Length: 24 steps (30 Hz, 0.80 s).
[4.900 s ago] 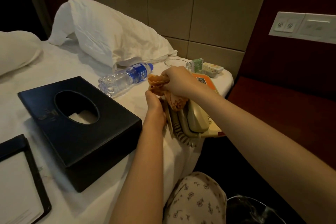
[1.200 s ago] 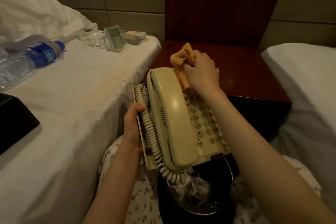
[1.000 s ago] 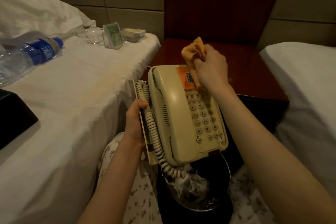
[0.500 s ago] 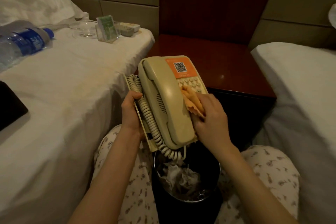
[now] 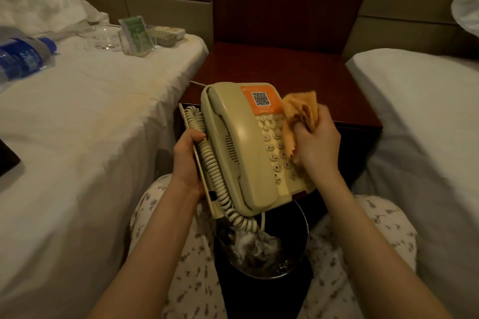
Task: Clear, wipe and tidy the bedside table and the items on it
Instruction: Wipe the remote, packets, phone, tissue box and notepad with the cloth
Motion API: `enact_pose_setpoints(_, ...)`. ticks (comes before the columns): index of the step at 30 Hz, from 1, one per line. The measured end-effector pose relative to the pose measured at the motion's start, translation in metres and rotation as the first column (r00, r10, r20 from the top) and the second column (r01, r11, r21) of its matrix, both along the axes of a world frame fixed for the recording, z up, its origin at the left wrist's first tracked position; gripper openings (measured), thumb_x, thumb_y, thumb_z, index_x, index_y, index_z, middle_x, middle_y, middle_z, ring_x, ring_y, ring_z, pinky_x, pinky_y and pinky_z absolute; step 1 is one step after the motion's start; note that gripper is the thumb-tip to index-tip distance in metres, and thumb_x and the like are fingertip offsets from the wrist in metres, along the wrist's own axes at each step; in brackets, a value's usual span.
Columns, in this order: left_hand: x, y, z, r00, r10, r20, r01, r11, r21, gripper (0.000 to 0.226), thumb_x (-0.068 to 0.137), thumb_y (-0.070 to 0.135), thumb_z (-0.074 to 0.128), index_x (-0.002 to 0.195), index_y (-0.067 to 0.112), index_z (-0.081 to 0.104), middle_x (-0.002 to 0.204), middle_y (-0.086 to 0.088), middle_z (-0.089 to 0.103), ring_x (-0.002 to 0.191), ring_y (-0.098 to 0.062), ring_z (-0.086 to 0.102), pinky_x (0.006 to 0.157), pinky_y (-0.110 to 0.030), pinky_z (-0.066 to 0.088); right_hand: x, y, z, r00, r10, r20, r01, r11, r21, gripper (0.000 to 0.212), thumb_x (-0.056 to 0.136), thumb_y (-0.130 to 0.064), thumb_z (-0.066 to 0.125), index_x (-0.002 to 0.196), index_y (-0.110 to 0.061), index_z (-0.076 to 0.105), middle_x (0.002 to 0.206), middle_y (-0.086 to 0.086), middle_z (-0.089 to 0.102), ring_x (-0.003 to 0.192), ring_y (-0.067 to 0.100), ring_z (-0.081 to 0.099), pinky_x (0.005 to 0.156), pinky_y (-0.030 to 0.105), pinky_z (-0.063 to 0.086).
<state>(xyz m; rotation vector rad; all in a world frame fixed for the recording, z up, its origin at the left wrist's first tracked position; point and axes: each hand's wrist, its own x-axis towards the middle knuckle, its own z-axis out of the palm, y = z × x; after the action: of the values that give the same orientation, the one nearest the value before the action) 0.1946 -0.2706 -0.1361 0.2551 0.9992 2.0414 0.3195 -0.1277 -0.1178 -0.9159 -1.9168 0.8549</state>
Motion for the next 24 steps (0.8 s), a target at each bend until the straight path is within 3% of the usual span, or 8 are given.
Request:
enact_pose_setpoints(2, 0.001, 0.000, 0.001, 1.000, 0.001, 0.007, -0.001, 1.000, -0.001, 0.028, 0.086, 0.022, 0.034, 0.094, 0.009, 0.056, 0.066, -0.006, 0.063, 0.057, -0.020, 0.063, 0.054, -0.028, 0.055, -0.018, 0.010, 0.017, 0.999, 0.035, -0.006, -0.035, 0.999, 0.003, 0.016, 0.093, -0.016, 0.052, 0.107, -0.021, 0.048, 0.088, -0.015, 0.052, 0.080, -0.001, 0.050, 0.067, 0.014, 0.036)
enact_pose_setpoints(6, 0.002, 0.000, 0.002, 1.000, 0.002, 0.003, -0.002, 1.000, -0.005, 0.027, 0.086, 0.022, 0.033, 0.092, 0.009, 0.056, 0.063, -0.006, 0.064, 0.054, -0.019, 0.063, 0.051, -0.028, 0.055, -0.058, 0.025, 0.034, 0.989, 0.070, 0.129, -0.083, 0.991, 0.102, 0.018, 0.093, -0.016, 0.051, 0.111, -0.016, 0.054, 0.096, -0.007, 0.055, 0.092, 0.013, 0.056, 0.075, 0.026, 0.042)
enact_pose_setpoints(11, 0.000, -0.002, 0.002, 1.000, -0.020, 0.011, 0.020, 1.000, -0.015, 0.029, 0.086, 0.023, 0.034, 0.088, 0.008, 0.058, 0.063, -0.007, 0.063, 0.054, -0.020, 0.062, 0.052, -0.029, 0.055, -0.096, 0.031, 0.055, 0.955, 0.159, 0.251, -0.201, 0.968, 0.150, 0.013, 0.090, -0.016, 0.052, 0.100, -0.018, 0.060, 0.088, -0.005, 0.056, 0.085, 0.014, 0.054, 0.074, 0.031, 0.043)
enact_pose_setpoints(13, 0.000, -0.003, 0.004, 0.999, -0.029, 0.025, 0.030, 1.000, -0.007, 0.029, 0.086, 0.022, 0.033, 0.088, 0.008, 0.059, 0.063, -0.007, 0.064, 0.054, -0.021, 0.062, 0.052, -0.029, 0.055, -0.111, 0.026, 0.065, 0.883, 0.294, 0.367, -0.361, 0.924, 0.129, 0.007, 0.088, -0.019, 0.053, 0.092, -0.021, 0.060, 0.083, -0.005, 0.057, 0.082, 0.015, 0.055, 0.071, 0.031, 0.042)
enact_pose_setpoints(16, 0.000, -0.004, 0.005, 0.999, -0.034, 0.039, 0.034, 0.999, -0.003, 0.030, 0.087, 0.022, 0.032, 0.088, 0.008, 0.059, 0.062, -0.007, 0.064, 0.052, -0.021, 0.062, 0.051, -0.028, 0.055, -0.130, 0.018, 0.081, 0.714, 0.467, 0.522, -0.524, 0.851, -0.044, 0.012, 0.088, -0.024, 0.055, 0.078, -0.018, 0.060, 0.073, -0.004, 0.055, 0.074, 0.013, 0.053, 0.065, 0.027, 0.041)
enact_pose_setpoints(20, 0.001, -0.005, 0.007, 0.998, -0.038, 0.041, 0.039, 0.999, -0.015, 0.030, 0.087, 0.022, 0.033, 0.090, 0.008, 0.059, 0.062, -0.007, 0.064, 0.053, -0.021, 0.062, 0.051, -0.027, 0.055, -0.148, 0.007, 0.101, 0.534, 0.565, 0.629, -0.575, 0.788, -0.220, 0.014, 0.086, -0.023, 0.056, 0.075, -0.015, 0.059, 0.075, -0.002, 0.055, 0.074, 0.011, 0.051, 0.060, 0.022, 0.040)
enact_pose_setpoints(24, 0.000, -0.005, 0.007, 0.999, -0.008, 0.031, 0.008, 1.000, -0.015, 0.028, 0.087, 0.020, 0.033, 0.091, 0.008, 0.058, 0.062, -0.007, 0.064, 0.053, -0.020, 0.062, 0.050, -0.027, 0.055, -0.154, -0.005, 0.106, 0.443, 0.658, 0.609, -0.601, 0.722, -0.343, 0.025, 0.090, -0.017, 0.053, 0.066, -0.021, 0.060, 0.057, -0.013, 0.062, 0.058, 0.000, 0.059, 0.048, 0.013, 0.042)
